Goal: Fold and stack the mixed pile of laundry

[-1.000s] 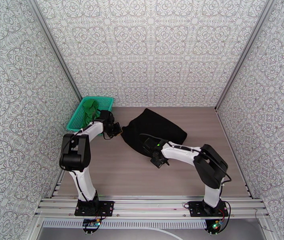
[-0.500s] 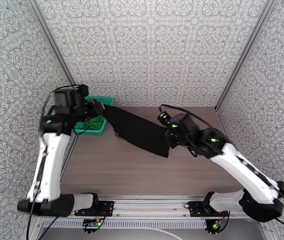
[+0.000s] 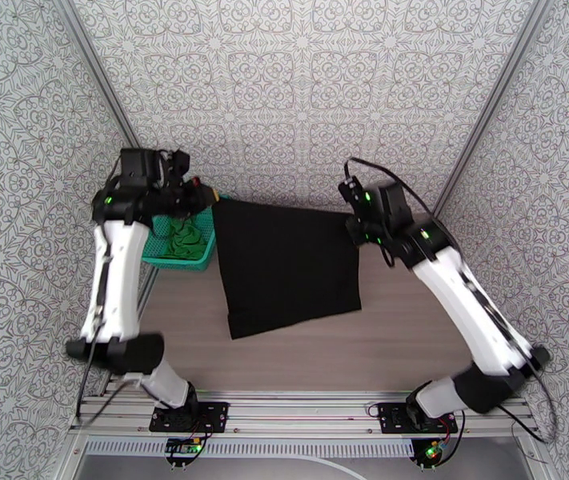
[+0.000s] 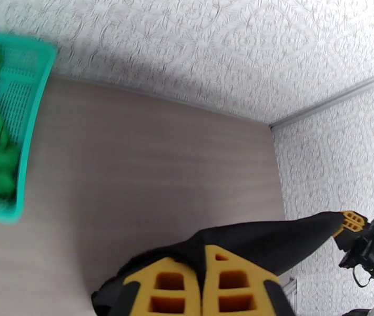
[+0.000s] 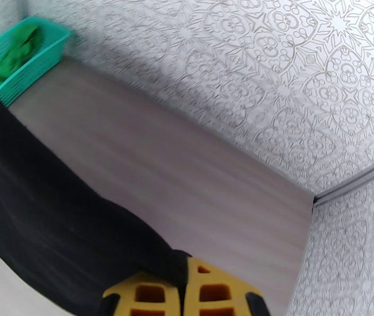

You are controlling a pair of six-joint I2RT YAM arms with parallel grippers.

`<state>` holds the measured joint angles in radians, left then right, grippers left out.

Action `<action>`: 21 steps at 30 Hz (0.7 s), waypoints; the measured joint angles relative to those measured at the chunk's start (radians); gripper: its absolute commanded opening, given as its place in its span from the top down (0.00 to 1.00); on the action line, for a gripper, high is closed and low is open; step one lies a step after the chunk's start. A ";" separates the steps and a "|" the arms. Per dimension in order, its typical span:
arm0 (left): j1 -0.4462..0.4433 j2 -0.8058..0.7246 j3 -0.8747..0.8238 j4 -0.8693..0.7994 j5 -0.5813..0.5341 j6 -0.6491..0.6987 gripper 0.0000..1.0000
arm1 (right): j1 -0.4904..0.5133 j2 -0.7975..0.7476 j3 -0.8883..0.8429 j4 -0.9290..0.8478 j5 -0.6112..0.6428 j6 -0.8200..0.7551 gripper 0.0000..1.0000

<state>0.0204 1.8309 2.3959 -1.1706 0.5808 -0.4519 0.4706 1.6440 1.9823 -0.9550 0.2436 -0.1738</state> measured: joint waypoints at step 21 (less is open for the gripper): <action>0.045 -0.458 -1.012 0.462 0.155 -0.126 1.00 | -0.084 -0.164 -0.629 0.290 -0.315 0.073 1.00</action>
<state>0.0658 1.3727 1.3842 -0.7090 0.7357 -0.5774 0.3866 1.4803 1.3537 -0.6651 -0.0719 -0.1009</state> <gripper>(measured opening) 0.053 0.049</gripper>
